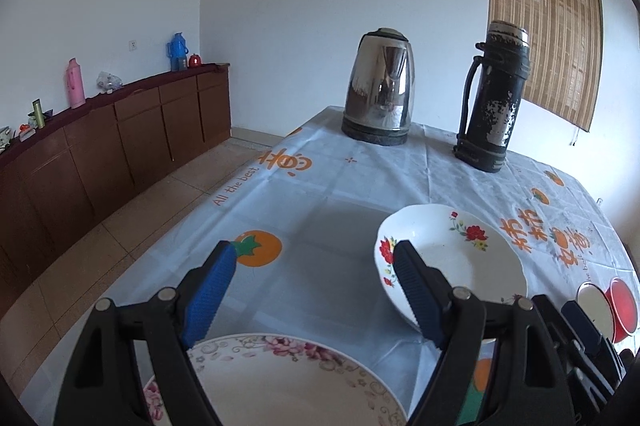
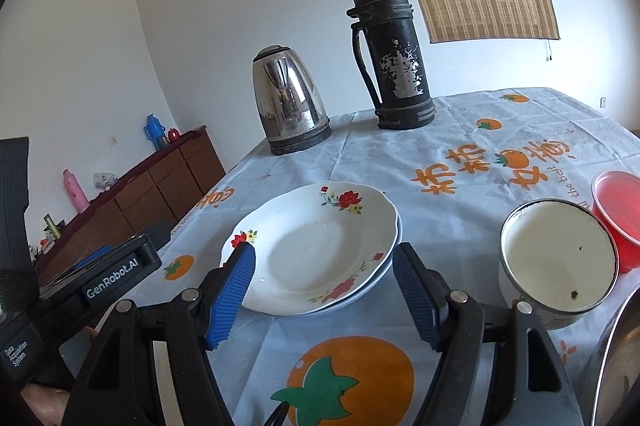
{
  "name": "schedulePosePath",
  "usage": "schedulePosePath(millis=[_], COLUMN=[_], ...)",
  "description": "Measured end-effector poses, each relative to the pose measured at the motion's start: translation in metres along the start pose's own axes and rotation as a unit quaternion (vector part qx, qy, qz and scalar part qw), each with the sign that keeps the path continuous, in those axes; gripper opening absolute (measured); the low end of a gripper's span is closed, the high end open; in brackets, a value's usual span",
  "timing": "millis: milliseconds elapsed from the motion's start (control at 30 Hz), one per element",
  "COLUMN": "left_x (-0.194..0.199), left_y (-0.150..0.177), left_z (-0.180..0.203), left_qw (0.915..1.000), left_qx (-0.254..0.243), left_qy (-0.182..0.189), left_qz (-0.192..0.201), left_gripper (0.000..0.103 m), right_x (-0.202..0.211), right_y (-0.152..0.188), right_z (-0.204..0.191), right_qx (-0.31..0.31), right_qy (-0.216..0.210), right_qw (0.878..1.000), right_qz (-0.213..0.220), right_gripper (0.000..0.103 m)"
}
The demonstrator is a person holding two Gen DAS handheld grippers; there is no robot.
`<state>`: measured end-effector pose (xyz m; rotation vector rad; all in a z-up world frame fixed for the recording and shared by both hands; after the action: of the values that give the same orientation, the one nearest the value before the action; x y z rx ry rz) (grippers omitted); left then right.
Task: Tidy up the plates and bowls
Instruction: 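Move both grippers to the rim of the pink-floral plate, then close the right gripper on the pink-floral plate rim while the left gripper grips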
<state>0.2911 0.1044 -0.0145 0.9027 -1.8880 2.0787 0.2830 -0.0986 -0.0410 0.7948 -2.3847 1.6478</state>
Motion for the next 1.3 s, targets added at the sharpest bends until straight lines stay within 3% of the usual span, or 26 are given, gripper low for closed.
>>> schedulePosePath(millis=[167, 300, 400, 533, 667, 833, 1033, 1300], left_x=[0.008, 0.004, 0.003, 0.007, 0.016, 0.019, 0.021, 0.013], left_y=[0.011, 0.03, 0.043, 0.051, 0.057, 0.067, 0.076, 0.09], left_z=[-0.023, -0.05, -0.069, -0.091, -0.099, -0.106, -0.112, -0.111], left_qw=[0.9996, 0.9975, 0.996, 0.9945, 0.9949, 0.9937, 0.9921, 0.9892], left_qx=[0.006, -0.007, -0.002, 0.017, 0.005, -0.001, -0.024, -0.012], left_qy=[0.0, -0.046, -0.052, -0.049, -0.048, -0.042, -0.05, -0.023], left_qz=[-0.029, -0.053, -0.073, -0.091, -0.089, -0.103, -0.112, -0.144], left_gripper=[0.082, 0.082, 0.082, 0.082, 0.082, 0.082, 0.082, 0.082], right_x=[-0.005, -0.01, -0.011, -0.01, -0.011, -0.015, -0.015, -0.019], right_y=[0.008, 0.019, 0.024, 0.026, 0.03, 0.045, 0.073, 0.093], right_z=[-0.013, -0.025, -0.032, -0.038, -0.044, -0.059, -0.078, -0.077], right_qx=[0.011, 0.027, 0.044, 0.057, 0.057, 0.071, 0.071, 0.063], right_qy=[-0.019, -0.039, -0.041, -0.045, -0.064, -0.093, -0.128, -0.127], right_qw=[0.999, 0.997, 0.996, 0.994, 0.992, 0.984, 0.971, 0.965], right_qz=[-0.032, -0.061, -0.072, -0.077, -0.097, -0.138, -0.189, -0.219], right_gripper=[0.073, 0.073, 0.073, 0.073, 0.073, 0.06, 0.06, 0.056])
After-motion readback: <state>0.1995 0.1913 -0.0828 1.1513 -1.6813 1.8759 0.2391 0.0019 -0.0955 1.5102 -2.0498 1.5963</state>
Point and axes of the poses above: each gripper's, at about its wrist camera, not at the fingertips, and x roughly against the way its jaws point, z to its right, y to its underside, the point moved 9 cm from there along -x, roughly the way its jaws point, and after that the axes turned 8 degrees about -y, right-handed, at the moved point
